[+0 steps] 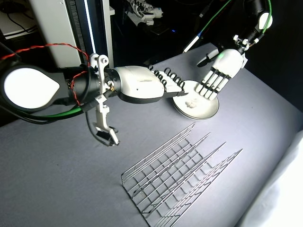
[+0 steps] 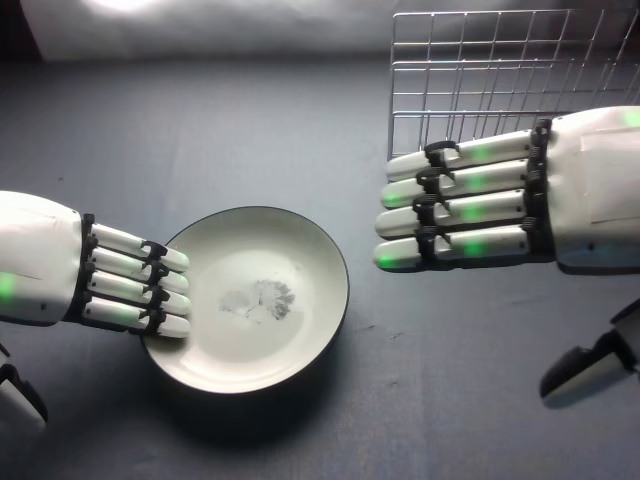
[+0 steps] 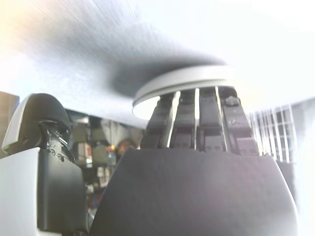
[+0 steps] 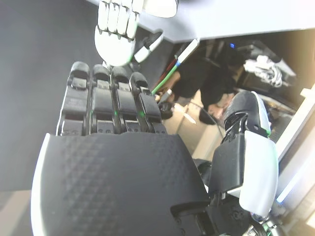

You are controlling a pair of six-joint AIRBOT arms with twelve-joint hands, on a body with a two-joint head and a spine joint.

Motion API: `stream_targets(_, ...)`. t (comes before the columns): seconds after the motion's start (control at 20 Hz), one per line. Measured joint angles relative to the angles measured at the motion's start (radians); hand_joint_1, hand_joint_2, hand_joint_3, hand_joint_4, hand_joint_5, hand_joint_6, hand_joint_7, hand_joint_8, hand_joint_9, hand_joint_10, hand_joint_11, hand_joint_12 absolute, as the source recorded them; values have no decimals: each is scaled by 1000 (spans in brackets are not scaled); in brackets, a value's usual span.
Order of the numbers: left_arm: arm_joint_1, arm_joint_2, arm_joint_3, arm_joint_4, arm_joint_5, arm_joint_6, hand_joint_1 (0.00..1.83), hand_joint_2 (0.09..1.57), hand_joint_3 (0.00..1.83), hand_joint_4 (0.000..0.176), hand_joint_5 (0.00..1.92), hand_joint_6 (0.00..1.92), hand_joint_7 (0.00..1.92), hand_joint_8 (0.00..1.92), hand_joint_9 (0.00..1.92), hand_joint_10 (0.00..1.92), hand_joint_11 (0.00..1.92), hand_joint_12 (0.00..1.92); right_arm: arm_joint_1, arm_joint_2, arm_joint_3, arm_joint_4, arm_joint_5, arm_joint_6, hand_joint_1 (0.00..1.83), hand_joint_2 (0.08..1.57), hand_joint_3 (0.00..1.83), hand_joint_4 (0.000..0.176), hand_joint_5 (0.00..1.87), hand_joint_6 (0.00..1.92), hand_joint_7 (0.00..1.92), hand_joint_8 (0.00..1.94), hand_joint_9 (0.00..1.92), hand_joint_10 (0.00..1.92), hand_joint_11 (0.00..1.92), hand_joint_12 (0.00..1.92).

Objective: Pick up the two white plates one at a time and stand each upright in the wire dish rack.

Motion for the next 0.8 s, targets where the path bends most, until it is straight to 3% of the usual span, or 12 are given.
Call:
stream_targets(0.1, 0, 0, -8, -1, -3, 0, 0, 1092, 1, 0, 29, 8, 29, 9, 30, 8, 33, 21, -7, -11, 8, 6, 3, -9, 950, 876, 0, 0, 0, 0, 0, 0, 0, 0, 0, 0)
stream_targets(0.2, 1, -2, -13, -2, -1, 0, 0, 1105, 6, 0, 12, 0, 3, 0, 11, 0, 23, 17, -10, -18, 12, 1, -1, -21, 1103, 842, 0, 0, 0, 0, 0, 0, 0, 0, 0, 0)
stream_targets(0.5, 1, -19, -41, -9, 8, 0, 0, 1111, 5, 0, 24, 7, 18, 5, 31, 8, 55, 32, -24, -21, 12, 15, -1, -22, 1367, 843, 0, 0, 0, 0, 0, 0, 0, 0, 0, 0)
stream_targets(0.8, -16, -46, -75, -19, 31, 0, 0, 1111, 2, 0, 7, 0, 7, 0, 17, 0, 35, 26, -25, -20, 12, 26, -2, -22, 1403, 860, 0, 0, 0, 0, 0, 0, 0, 0, 27, 14)
